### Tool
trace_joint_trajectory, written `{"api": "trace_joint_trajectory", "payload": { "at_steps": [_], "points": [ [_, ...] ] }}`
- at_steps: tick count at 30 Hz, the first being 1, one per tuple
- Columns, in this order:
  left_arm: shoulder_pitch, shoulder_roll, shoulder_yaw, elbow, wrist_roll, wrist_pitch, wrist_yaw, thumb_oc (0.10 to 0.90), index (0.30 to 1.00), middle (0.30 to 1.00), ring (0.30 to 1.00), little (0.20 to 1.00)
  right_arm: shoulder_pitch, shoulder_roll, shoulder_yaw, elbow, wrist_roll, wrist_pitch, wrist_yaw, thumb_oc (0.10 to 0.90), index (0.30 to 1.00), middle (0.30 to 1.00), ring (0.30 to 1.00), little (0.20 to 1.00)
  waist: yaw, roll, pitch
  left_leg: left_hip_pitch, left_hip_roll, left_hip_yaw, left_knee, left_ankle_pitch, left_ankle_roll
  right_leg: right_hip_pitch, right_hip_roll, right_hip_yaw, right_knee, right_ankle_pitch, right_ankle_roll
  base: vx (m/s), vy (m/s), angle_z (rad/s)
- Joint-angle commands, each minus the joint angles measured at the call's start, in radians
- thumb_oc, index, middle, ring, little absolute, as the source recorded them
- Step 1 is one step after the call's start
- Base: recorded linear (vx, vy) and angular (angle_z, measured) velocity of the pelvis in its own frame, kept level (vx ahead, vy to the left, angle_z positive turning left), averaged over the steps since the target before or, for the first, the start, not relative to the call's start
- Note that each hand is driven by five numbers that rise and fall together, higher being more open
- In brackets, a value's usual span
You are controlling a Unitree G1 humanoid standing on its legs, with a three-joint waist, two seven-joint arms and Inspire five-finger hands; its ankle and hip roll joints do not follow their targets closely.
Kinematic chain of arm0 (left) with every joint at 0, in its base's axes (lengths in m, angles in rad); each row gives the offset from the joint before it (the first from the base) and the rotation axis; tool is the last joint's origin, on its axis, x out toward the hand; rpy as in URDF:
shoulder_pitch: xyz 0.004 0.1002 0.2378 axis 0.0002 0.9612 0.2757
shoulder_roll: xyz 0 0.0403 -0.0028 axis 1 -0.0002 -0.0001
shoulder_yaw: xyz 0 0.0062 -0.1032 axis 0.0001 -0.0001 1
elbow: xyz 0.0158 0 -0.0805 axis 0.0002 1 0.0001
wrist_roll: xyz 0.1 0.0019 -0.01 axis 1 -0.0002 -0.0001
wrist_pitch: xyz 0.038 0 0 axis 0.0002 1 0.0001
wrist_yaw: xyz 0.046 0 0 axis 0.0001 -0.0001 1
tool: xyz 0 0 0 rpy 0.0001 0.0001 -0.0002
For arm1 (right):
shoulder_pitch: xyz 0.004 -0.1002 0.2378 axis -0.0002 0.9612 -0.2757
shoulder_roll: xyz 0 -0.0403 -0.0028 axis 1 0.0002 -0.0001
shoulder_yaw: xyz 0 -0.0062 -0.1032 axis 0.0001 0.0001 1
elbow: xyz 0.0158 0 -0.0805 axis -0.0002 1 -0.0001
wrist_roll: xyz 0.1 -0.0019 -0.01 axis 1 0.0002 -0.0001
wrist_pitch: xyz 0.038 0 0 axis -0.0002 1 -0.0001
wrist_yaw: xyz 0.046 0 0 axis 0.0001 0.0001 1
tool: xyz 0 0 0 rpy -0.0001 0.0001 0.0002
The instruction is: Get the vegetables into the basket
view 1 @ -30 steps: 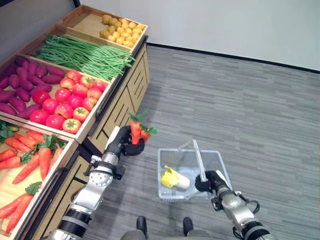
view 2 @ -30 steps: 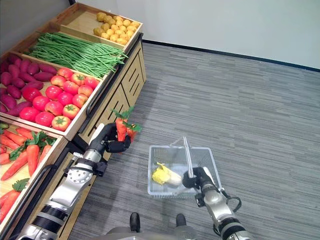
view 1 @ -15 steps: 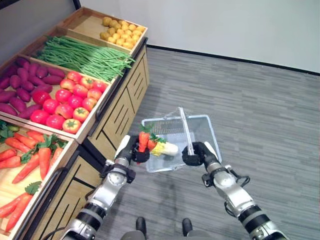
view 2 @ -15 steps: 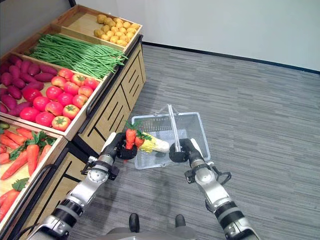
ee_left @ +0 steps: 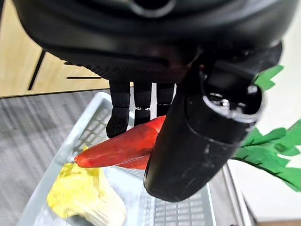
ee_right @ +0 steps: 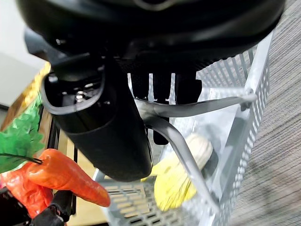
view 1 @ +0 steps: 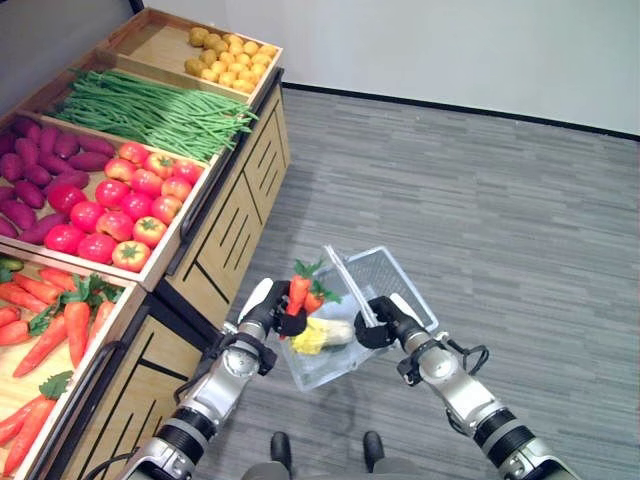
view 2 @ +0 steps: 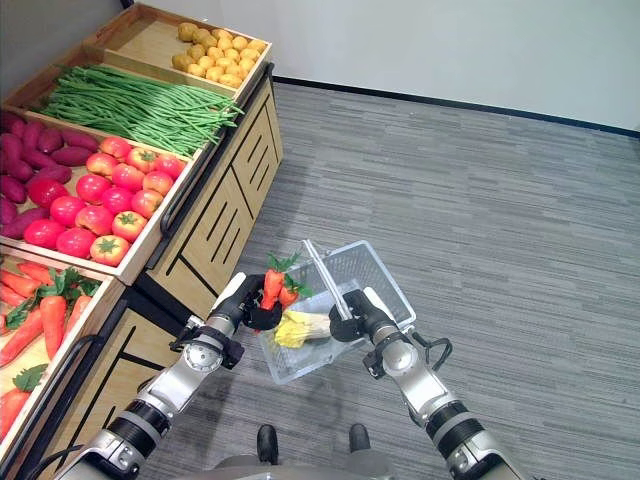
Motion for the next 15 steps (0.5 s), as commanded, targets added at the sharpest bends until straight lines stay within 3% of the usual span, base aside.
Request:
{"api": "trace_joint_trajectory", "payload": {
  "at_steps": [1,2,3,4,15],
  "points": [
    [-0.090,0.032,-0.026,-0.031,0.065,-0.096,-0.017,0.400,0.300,0.300,0.300,0.300,-0.174,0.011,-0.021,-0.135,-0.112,-0.128,-0.002,0.400,0.300,0.300,0.300,0.300,0.025,0.011,-0.041,0.029,0.013,0.009,0.002,-0.046,-0.036,0.001,-0.031,-0.050,0.010,0.011,0.050,0.00,0.000,0.00],
    [-0.075,0.045,-0.022,-0.045,0.070,-0.104,-0.028,0.400,0.300,0.300,0.300,0.300,-0.166,0.009,-0.029,-0.156,-0.091,-0.133,0.003,0.400,0.300,0.300,0.300,0.300,0.024,0.015,-0.040,0.029,0.012,0.009,0.002,-0.047,-0.035,0.002,-0.032,-0.048,0.009,0.011,0.051,0.00,0.000,0.00],
    [-0.144,-0.034,-0.096,0.071,0.099,-0.089,-0.020,0.400,0.300,0.300,0.300,0.300,-0.177,0.041,0.007,-0.127,-0.075,-0.151,0.001,0.400,0.300,0.300,0.300,0.300,0.006,0.010,-0.043,0.029,0.012,0.012,0.002,-0.047,-0.036,-0.002,-0.031,-0.045,0.009,0.012,0.050,0.00,0.000,0.00],
    [-0.179,-0.062,-0.107,0.084,0.091,-0.076,0.004,0.400,0.300,0.300,0.300,0.300,-0.186,0.049,0.023,-0.118,-0.081,-0.151,0.005,0.400,0.300,0.300,0.300,0.300,-0.002,0.011,-0.040,0.029,0.012,0.016,0.002,-0.048,-0.036,-0.005,-0.030,-0.041,0.009,0.012,0.051,0.00,0.000,0.00],
    [-0.249,-0.152,-0.124,0.359,0.113,-0.058,0.053,0.400,0.300,0.300,0.300,0.300,-0.184,0.035,0.053,-0.315,0.017,-0.190,0.024,0.400,0.300,0.300,0.300,0.300,-0.035,0.001,-0.035,0.027,0.024,0.046,0.002,-0.046,-0.042,-0.025,-0.022,-0.014,0.011,0.018,0.050,0.00,-0.009,-0.07]
  ]
}}
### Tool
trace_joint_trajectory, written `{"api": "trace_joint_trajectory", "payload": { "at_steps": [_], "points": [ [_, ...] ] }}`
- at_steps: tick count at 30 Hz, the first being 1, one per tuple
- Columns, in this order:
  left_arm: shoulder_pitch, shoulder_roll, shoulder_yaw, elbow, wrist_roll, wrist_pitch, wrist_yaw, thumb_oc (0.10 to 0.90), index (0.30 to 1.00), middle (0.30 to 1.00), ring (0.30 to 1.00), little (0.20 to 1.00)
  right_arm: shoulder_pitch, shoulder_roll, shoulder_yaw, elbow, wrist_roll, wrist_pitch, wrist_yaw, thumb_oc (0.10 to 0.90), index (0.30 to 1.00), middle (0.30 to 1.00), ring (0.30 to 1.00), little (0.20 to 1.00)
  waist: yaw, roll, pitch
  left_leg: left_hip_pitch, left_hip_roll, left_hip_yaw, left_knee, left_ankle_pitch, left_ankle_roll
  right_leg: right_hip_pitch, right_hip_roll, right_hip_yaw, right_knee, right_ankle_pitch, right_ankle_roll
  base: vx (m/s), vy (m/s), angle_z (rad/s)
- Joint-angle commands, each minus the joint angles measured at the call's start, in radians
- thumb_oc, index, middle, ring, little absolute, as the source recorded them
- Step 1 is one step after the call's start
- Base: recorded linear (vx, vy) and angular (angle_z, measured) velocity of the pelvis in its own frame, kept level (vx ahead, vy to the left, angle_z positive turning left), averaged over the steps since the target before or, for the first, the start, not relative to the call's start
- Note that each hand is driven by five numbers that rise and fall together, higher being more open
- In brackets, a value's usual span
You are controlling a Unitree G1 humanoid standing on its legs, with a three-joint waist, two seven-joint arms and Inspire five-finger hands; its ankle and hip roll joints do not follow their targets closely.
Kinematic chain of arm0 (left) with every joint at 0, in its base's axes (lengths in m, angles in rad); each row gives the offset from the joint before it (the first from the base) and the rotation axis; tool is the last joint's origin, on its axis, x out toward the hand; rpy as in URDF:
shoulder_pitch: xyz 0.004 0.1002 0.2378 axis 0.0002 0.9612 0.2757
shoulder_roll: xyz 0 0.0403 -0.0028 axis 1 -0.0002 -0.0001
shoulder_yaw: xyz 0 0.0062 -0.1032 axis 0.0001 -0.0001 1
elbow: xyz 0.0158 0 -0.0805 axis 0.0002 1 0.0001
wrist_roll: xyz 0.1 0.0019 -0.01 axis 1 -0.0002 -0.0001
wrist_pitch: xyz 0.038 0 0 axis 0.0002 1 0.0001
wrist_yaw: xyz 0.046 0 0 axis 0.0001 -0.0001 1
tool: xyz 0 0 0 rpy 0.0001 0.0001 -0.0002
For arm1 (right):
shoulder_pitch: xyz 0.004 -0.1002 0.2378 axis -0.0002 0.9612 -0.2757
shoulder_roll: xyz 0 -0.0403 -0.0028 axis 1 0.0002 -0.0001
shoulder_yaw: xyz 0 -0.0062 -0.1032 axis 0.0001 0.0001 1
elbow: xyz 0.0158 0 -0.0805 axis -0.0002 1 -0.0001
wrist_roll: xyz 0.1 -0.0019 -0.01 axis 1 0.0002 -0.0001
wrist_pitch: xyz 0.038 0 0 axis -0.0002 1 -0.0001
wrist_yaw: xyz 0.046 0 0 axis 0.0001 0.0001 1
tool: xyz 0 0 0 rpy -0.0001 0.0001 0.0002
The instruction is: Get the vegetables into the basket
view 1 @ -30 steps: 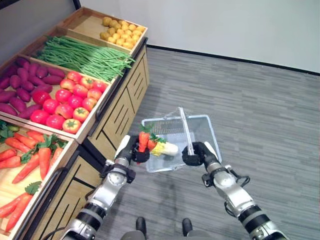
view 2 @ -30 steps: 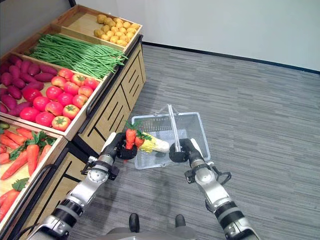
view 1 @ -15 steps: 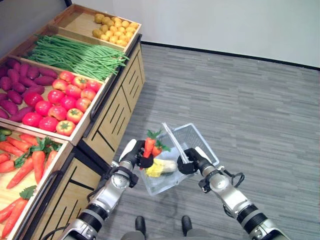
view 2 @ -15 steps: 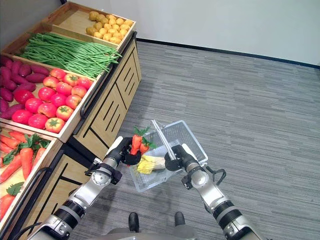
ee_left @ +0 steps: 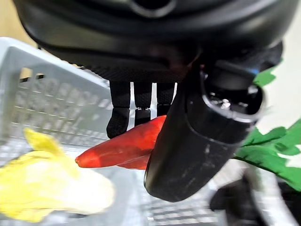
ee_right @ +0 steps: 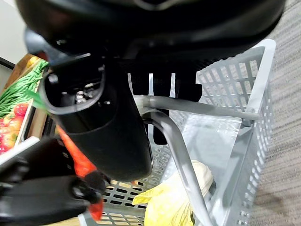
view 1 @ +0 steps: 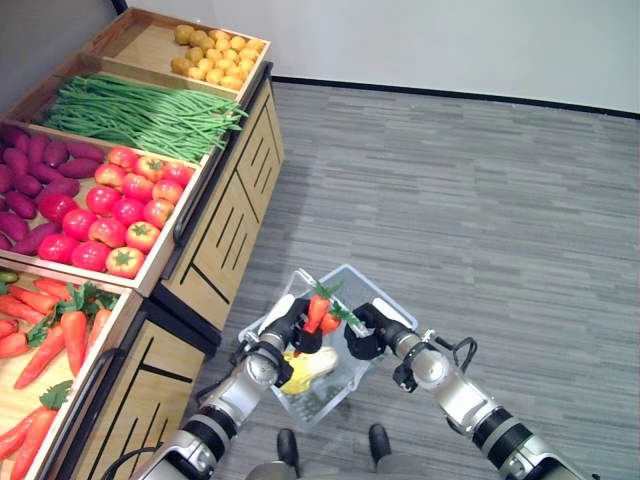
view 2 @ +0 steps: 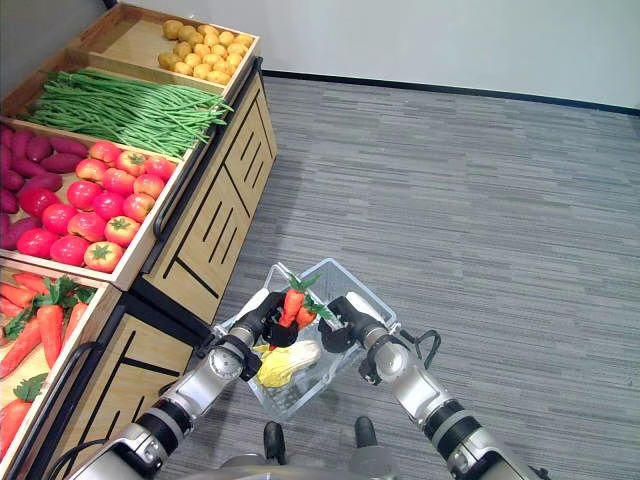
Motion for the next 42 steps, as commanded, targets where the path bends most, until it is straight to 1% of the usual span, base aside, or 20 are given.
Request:
{"api": "trace_joint_trajectory", "payload": {
  "at_steps": [1,2,3,4,5,6,14,21,23,24,27,28,29,32,34,35,37,39,41,42],
  "points": [
    [-0.170,-0.035,-0.037,0.133,0.064,-0.041,0.044,0.400,0.300,0.300,0.300,0.300,-0.167,0.068,-0.047,-0.279,0.099,-0.196,-0.028,0.400,0.300,0.300,0.300,0.300,-0.001,-0.025,-0.030,0.046,0.019,0.027,0.002,-0.048,-0.043,0.008,-0.028,-0.037,0.011,0.009,0.052,0.01,-0.006,-0.13],
    [-0.171,-0.036,-0.037,0.135,0.064,-0.042,0.045,0.400,0.300,0.300,0.300,0.300,-0.166,0.067,-0.048,-0.281,0.099,-0.195,-0.027,0.400,0.300,0.300,0.300,0.300,-0.001,-0.025,-0.030,0.047,0.019,0.027,0.002,-0.048,-0.043,0.008,-0.028,-0.037,0.011,0.009,0.052,0.01,-0.008,-0.11],
    [-0.171,-0.043,-0.037,0.159,0.069,-0.040,0.048,0.441,0.358,0.358,0.358,0.358,-0.165,0.061,-0.049,-0.303,0.104,-0.200,-0.028,0.400,0.300,0.300,0.300,0.300,-0.004,-0.025,-0.030,0.047,0.019,0.028,0.002,-0.049,-0.043,0.008,-0.027,-0.036,0.011,0.009,0.052,0.01,-0.008,-0.06],
    [-0.172,-0.059,-0.039,0.199,0.070,-0.036,0.054,0.582,0.555,0.555,0.555,0.555,-0.167,0.056,-0.046,-0.328,0.114,-0.207,-0.029,0.400,0.300,0.300,0.300,0.300,-0.006,-0.026,-0.030,0.049,0.021,0.030,0.002,-0.049,-0.044,0.008,-0.026,-0.035,0.010,0.008,0.052,0.02,-0.010,-0.04],
    [-0.172,-0.065,-0.037,0.217,0.072,-0.032,0.057,0.761,0.805,0.805,0.805,0.805,-0.169,0.054,-0.046,-0.341,0.114,-0.208,-0.033,0.400,0.300,0.300,0.300,0.300,-0.007,-0.027,-0.031,0.050,0.021,0.031,0.002,-0.049,-0.044,0.008,-0.025,-0.034,0.010,0.009,0.052,0.00,0.000,0.00],
    [-0.174,-0.069,-0.038,0.224,0.073,-0.030,0.059,0.900,1.000,1.000,1.000,1.000,-0.172,0.049,-0.045,-0.352,0.114,-0.210,-0.035,0.400,0.300,0.300,0.300,0.300,-0.008,-0.027,-0.031,0.051,0.022,0.032,0.002,-0.049,-0.045,0.009,-0.024,-0.033,0.010,0.008,0.051,0.00,0.000,0.00],
    [-0.167,-0.081,-0.055,0.248,0.098,-0.028,0.058,0.900,1.000,1.000,1.000,1.000,-0.192,0.034,-0.045,-0.379,0.102,-0.213,-0.046,0.400,0.300,0.300,0.300,0.300,-0.005,-0.028,-0.032,0.060,0.024,0.038,0.002,-0.053,-0.045,0.013,-0.022,-0.030,0.008,0.007,0.051,0.00,-0.002,-0.04],
    [-0.167,-0.086,-0.066,0.248,0.109,-0.028,0.051,0.900,1.000,1.000,1.000,1.000,-0.181,0.038,-0.034,-0.332,0.085,-0.198,-0.045,0.400,0.300,0.300,0.300,0.300,-0.003,-0.025,-0.031,0.064,0.022,0.035,0.002,-0.054,-0.044,0.020,-0.023,-0.032,0.008,0.006,0.049,0.00,0.000,0.00],
    [-0.167,-0.086,-0.076,0.243,0.118,-0.026,0.042,0.900,1.000,1.000,1.000,1.000,-0.166,0.046,-0.024,-0.258,0.061,-0.181,-0.048,0.400,0.300,0.300,0.300,0.300,-0.002,-0.023,-0.031,0.066,0.021,0.036,0.002,-0.055,-0.043,0.022,-0.023,-0.033,0.008,0.006,0.050,0.00,0.000,0.00],
    [-0.166,-0.086,-0.076,0.242,0.118,-0.025,0.042,0.900,1.000,1.000,1.000,1.000,-0.167,0.047,-0.024,-0.256,0.060,-0.182,-0.048,0.400,0.300,0.300,0.300,0.300,-0.002,-0.023,-0.031,0.066,0.021,0.036,0.002,-0.055,-0.043,0.022,-0.023,-0.032,0.008,0.006,0.050,0.00,0.000,0.00],
    [-0.167,-0.080,-0.097,0.221,0.136,-0.026,0.014,0.900,1.000,1.000,1.000,1.000,-0.147,0.047,-0.021,-0.154,0.003,-0.154,-0.051,0.400,0.300,0.300,0.300,0.300,0.000,-0.018,-0.033,0.068,0.020,0.035,0.002,-0.057,-0.043,0.025,-0.025,-0.035,0.007,0.005,0.050,0.00,0.000,0.00],
    [-0.162,-0.077,-0.118,0.207,0.151,-0.032,-0.013,0.900,1.000,1.000,1.000,1.000,-0.128,0.053,-0.022,-0.062,-0.026,-0.139,-0.060,0.400,0.300,0.300,0.300,0.300,0.001,-0.013,-0.036,0.071,0.018,0.032,0.002,-0.058,-0.042,0.029,-0.026,-0.035,0.007,0.004,0.050,0.00,0.000,0.00],
    [-0.162,-0.076,-0.118,0.207,0.151,-0.032,-0.013,0.900,1.000,1.000,1.000,1.000,-0.129,0.055,-0.021,-0.059,-0.026,-0.140,-0.061,0.400,0.300,0.300,0.300,0.300,0.001,-0.013,-0.036,0.071,0.018,0.032,0.002,-0.058,-0.042,0.029,-0.026,-0.035,0.007,0.004,0.050,0.00,0.000,0.00],
    [-0.159,-0.068,-0.151,0.191,0.163,-0.050,-0.054,0.900,1.000,1.000,1.000,1.000,-0.123,0.060,-0.032,0.110,-0.083,-0.132,-0.094,0.400,0.300,0.300,0.300,0.300,0.002,0.000,-0.042,0.078,0.015,0.029,0.002,-0.062,-0.042,0.037,-0.029,-0.039,0.007,0.002,0.052,0.00,0.000,0.00],
    [-0.154,-0.059,-0.161,0.184,0.165,-0.060,-0.068,0.900,1.000,1.000,1.000,1.000,-0.116,0.063,-0.046,0.173,-0.075,-0.131,-0.099,0.400,0.300,0.300,0.300,0.300,0.003,0.005,-0.044,0.079,0.013,0.025,0.002,-0.062,-0.042,0.039,-0.030,-0.043,0.007,0.001,0.053,0.00,0.000,0.00],
    [-0.154,-0.059,-0.161,0.184,0.165,-0.060,-0.068,0.900,1.000,1.000,1.000,1.000,-0.117,0.063,-0.046,0.174,-0.075,-0.132,-0.100,0.400,0.300,0.300,0.300,0.300,0.002,0.005,-0.044,0.079,0.013,0.024,0.002,-0.062,-0.042,0.039,-0.030,-0.043,0.007,0.001,0.053,0.00,0.000,0.00],
    [-0.141,-0.034,-0.166,0.153,0.173,-0.074,-0.090,0.900,1.000,1.000,1.000,1.000,-0.106,0.056,-0.069,0.280,-0.082,-0.123,-0.112,0.400,0.300,0.300,0.300,0.300,0.006,0.014,-0.050,0.081,0.012,0.020,0.002,-0.062,-0.042,0.044,-0.033,-0.050,0.008,0.001,0.053,0.00,0.000,0.00],
    [-0.137,-0.031,-0.169,0.156,0.175,-0.074,-0.099,0.900,1.000,1.000,1.000,1.000,-0.105,0.056,-0.078,0.313,-0.080,-0.120,-0.115,0.400,0.300,0.300,0.300,0.300,0.006,0.015,-0.052,0.080,0.011,0.017,0.002,-0.062,-0.042,0.044,-0.034,-0.053,0.008,0.001,0.052,-0.01,0.006,0.06],
    [-0.134,-0.032,-0.181,0.198,0.188,-0.082,-0.117,0.900,1.000,1.000,1.000,1.000,-0.102,0.058,-0.102,0.432,-0.070,-0.119,-0.136,0.400,0.300,0.300,0.300,0.300,0.003,0.017,-0.057,0.082,0.012,0.015,0.002,-0.061,-0.043,0.046,-0.034,-0.054,0.008,0.003,0.052,-0.02,0.005,0.06],
    [-0.134,-0.032,-0.181,0.199,0.189,-0.082,-0.117,0.900,1.000,1.000,1.000,1.000,-0.103,0.058,-0.102,0.434,-0.070,-0.120,-0.137,0.400,0.300,0.300,0.300,0.300,0.003,0.017,-0.057,0.082,0.012,0.015,0.002,-0.061,-0.043,0.046,-0.034,-0.054,0.008,0.003,0.052,0.00,0.000,0.00]
  ]
}}
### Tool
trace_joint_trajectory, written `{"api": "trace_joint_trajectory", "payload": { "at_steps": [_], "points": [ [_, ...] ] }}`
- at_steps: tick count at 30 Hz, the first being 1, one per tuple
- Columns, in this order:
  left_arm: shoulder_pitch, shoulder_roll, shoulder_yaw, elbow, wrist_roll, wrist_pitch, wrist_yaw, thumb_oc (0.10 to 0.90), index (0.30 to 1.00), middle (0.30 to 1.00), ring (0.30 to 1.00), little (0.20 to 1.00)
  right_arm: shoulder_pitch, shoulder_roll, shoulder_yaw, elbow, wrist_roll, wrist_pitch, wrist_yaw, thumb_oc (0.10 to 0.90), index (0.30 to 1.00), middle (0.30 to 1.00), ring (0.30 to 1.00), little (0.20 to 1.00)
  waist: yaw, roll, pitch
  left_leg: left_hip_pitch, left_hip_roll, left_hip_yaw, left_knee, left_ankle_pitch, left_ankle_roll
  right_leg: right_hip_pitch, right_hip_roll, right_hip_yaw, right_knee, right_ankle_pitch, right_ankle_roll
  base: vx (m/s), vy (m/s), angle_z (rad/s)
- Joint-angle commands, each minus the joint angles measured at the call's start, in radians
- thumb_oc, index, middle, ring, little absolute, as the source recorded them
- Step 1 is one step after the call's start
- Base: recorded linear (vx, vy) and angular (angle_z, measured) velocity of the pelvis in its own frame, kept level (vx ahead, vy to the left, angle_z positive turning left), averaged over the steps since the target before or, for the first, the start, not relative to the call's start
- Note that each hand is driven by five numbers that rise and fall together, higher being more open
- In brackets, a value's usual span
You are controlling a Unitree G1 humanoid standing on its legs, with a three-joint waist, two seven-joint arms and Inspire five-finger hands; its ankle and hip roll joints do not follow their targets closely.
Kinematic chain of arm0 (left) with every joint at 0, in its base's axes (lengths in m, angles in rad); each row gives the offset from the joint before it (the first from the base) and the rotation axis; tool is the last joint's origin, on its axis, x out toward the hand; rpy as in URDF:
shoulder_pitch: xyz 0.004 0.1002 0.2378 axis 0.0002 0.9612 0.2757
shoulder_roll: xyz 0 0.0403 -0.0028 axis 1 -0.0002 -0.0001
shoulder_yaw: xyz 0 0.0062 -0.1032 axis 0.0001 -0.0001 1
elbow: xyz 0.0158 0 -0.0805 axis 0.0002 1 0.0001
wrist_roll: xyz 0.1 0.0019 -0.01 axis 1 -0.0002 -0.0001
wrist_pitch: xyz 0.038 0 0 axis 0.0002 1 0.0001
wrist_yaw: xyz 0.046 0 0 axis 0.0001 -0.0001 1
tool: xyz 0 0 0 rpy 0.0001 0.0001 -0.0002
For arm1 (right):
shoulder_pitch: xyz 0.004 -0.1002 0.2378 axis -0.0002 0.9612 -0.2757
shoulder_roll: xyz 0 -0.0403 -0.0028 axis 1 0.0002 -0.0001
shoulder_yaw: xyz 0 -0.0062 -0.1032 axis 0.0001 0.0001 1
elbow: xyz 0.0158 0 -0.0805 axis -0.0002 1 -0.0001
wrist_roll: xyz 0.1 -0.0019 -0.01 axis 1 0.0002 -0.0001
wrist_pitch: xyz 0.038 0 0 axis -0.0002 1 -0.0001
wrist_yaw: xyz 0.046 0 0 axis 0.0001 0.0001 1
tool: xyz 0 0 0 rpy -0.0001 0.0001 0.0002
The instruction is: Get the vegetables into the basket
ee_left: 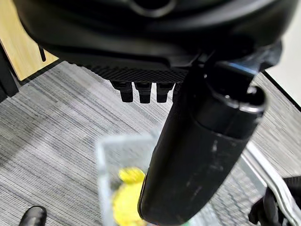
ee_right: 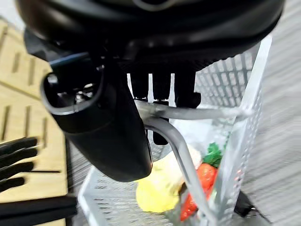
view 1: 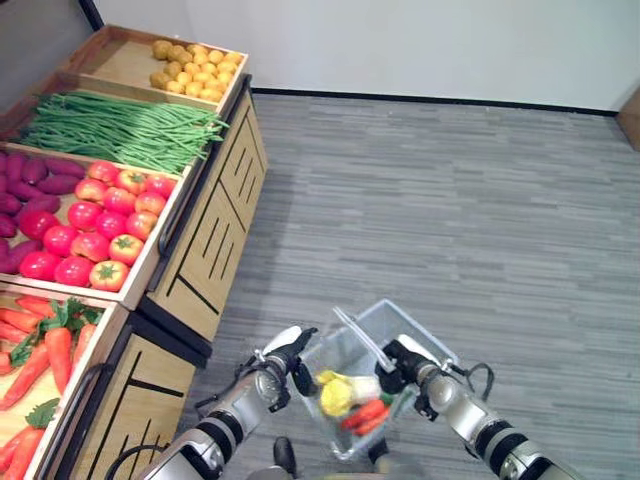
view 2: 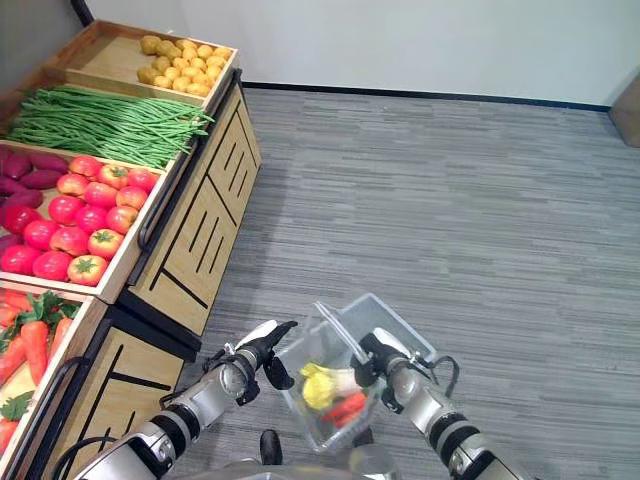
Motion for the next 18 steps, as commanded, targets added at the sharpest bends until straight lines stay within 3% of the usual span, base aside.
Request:
{"api": "trace_joint_trajectory", "payload": {
  "at_steps": [1,6,13,14,18],
  "points": [
    [-0.114,-0.028,-0.078,0.105,0.062,-0.065,-0.014,0.900,1.000,1.000,1.000,1.000,-0.104,0.016,-0.095,0.038,0.004,-0.089,-0.095,0.400,0.300,0.300,0.300,0.300,0.019,0.006,-0.062,0.053,0.006,0.002,0.003,-0.061,-0.042,0.023,-0.037,-0.060,0.011,-0.005,0.056,0.00,0.000,0.00],
    [-0.090,-0.025,-0.053,0.219,0.091,-0.053,-0.016,0.900,1.000,1.000,1.000,1.000,-0.063,0.001,-0.145,0.142,0.016,-0.085,-0.107,0.400,0.300,0.300,0.300,0.300,0.012,-0.003,-0.075,0.068,0.010,0.010,0.003,-0.065,-0.041,0.028,-0.029,-0.047,0.017,-0.005,0.054,0.00,-0.005,-0.04],
    [0.006,0.001,0.116,0.341,0.044,-0.031,0.052,0.900,1.000,1.000,1.000,1.000,0.061,0.006,-0.262,0.278,0.071,-0.074,-0.113,0.400,0.300,0.300,0.300,0.300,0.007,-0.027,-0.096,0.085,0.014,0.020,0.003,-0.067,-0.041,0.034,-0.014,-0.041,0.035,-0.017,0.045,-0.01,-0.011,-0.05],
    [0.030,0.010,0.188,0.356,-0.005,-0.032,0.095,0.900,1.000,1.000,1.000,1.000,0.086,0.017,-0.288,0.311,0.086,-0.081,-0.119,0.400,0.300,0.300,0.300,0.300,0.008,-0.035,-0.098,0.088,0.014,0.022,0.003,-0.064,-0.042,0.035,-0.012,-0.040,0.036,-0.017,0.044,0.00,0.000,0.00],
    [0.068,0.023,0.240,0.372,-0.033,-0.036,0.122,0.900,1.000,1.000,1.000,1.000,0.118,0.036,-0.313,0.354,0.103,-0.092,-0.125,0.400,0.300,0.300,0.300,0.300,0.007,-0.042,-0.100,0.098,0.014,0.027,0.003,-0.074,-0.043,0.046,-0.010,-0.039,0.032,-0.023,0.044,0.00,-0.006,-0.03]
  ]
}}
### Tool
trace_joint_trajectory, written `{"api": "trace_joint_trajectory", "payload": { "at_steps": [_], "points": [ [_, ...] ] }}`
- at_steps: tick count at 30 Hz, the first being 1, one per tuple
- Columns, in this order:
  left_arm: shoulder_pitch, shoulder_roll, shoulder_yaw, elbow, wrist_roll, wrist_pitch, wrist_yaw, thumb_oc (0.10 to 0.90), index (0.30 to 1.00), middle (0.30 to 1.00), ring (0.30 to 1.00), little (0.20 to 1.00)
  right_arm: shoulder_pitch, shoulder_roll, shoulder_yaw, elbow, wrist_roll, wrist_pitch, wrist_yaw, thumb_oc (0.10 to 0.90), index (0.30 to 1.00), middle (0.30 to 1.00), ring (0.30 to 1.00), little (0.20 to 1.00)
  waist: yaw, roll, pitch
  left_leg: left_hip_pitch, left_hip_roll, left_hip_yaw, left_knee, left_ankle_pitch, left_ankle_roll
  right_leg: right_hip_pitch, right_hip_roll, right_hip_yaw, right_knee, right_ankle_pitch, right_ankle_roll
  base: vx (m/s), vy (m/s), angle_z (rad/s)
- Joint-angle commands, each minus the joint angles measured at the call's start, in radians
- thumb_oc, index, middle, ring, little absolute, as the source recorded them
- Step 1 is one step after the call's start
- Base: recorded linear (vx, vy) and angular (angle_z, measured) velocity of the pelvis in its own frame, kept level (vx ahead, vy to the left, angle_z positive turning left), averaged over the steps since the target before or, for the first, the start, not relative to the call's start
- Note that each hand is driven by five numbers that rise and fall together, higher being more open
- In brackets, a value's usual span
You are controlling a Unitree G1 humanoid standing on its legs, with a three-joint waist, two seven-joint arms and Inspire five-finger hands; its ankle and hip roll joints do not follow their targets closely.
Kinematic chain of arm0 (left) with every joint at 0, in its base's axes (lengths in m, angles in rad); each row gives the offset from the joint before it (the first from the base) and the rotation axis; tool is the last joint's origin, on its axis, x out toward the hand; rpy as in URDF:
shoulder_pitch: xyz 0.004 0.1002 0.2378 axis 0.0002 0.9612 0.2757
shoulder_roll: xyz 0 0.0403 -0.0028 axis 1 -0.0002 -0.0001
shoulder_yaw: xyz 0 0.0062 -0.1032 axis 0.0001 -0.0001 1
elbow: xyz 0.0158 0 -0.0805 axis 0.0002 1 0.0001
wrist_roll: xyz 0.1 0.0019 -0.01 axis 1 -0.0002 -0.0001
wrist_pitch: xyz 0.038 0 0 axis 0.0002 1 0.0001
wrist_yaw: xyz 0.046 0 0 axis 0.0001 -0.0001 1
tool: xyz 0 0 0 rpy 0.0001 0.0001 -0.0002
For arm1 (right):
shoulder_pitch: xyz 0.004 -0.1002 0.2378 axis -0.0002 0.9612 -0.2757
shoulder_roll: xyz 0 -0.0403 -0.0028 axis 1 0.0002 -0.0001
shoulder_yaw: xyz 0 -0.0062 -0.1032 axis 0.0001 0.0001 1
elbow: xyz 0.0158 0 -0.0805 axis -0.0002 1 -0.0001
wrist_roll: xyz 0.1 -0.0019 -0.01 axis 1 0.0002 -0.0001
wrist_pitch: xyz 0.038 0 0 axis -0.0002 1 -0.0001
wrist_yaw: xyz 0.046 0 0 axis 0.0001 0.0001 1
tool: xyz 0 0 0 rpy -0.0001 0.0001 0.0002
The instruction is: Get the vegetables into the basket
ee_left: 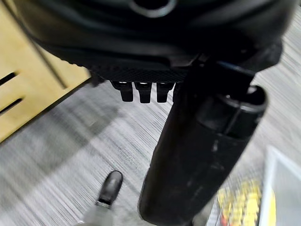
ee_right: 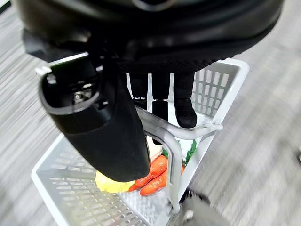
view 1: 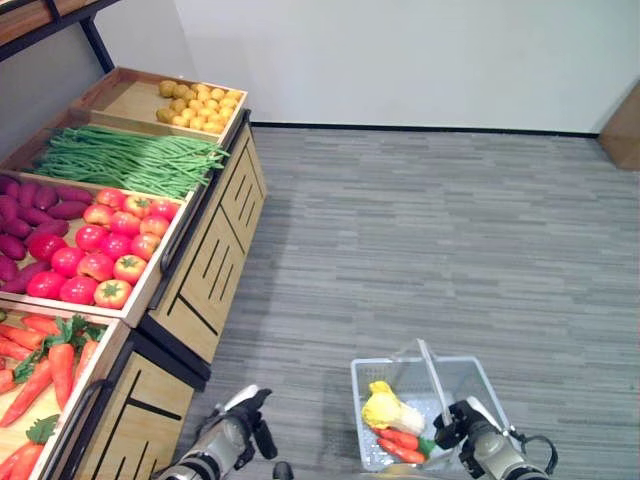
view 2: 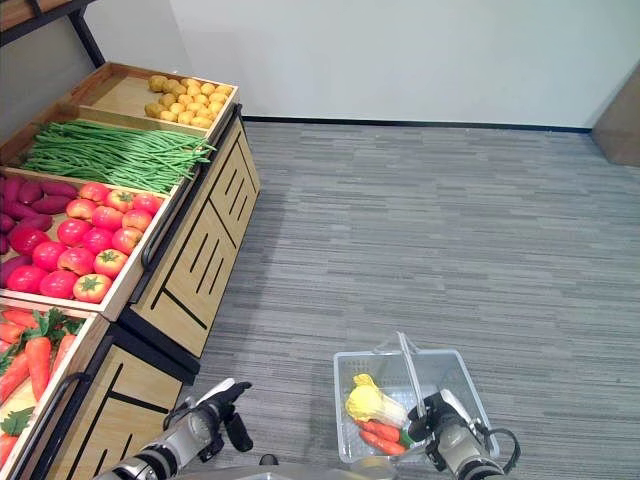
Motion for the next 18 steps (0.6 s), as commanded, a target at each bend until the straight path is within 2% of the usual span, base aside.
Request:
{"api": "trace_joint_trajectory", "payload": {
  "at_steps": [1,7,18],
  "points": [
    [-0.085,0.033,0.015,0.067,-0.020,-0.031,0.070,0.900,1.000,1.000,1.000,1.000,-0.035,-0.015,0.002,0.045,0.026,-0.061,-0.030,0.400,0.300,0.300,0.300,0.300,0.006,-0.022,-0.021,0.056,-0.001,0.007,0.008,-0.059,-0.032,0.021,-0.026,-0.056,0.034,-0.016,0.052,0.02,0.004,-0.07],
    [-0.054,0.036,0.017,0.123,0.014,-0.031,0.059,0.900,1.000,1.000,1.000,1.000,-0.022,0.020,-0.002,0.135,0.034,-0.070,-0.013,0.400,0.300,0.300,0.300,0.300,-0.007,-0.026,-0.021,0.059,-0.002,0.023,0.008,-0.059,-0.034,0.011,-0.021,-0.045,0.043,-0.011,0.053,-0.01,0.003,-0.05],
    [-0.019,0.005,0.040,0.166,-0.017,-0.036,0.007,0.900,1.000,1.000,1.000,1.000,0.002,0.055,-0.011,0.221,0.048,-0.063,0.027,0.400,0.300,0.300,0.300,0.300,-0.015,-0.022,-0.031,0.068,-0.006,0.038,0.008,-0.068,-0.031,0.009,-0.019,-0.036,0.040,-0.010,0.053,0.00,0.007,-0.06]
  ]
}}
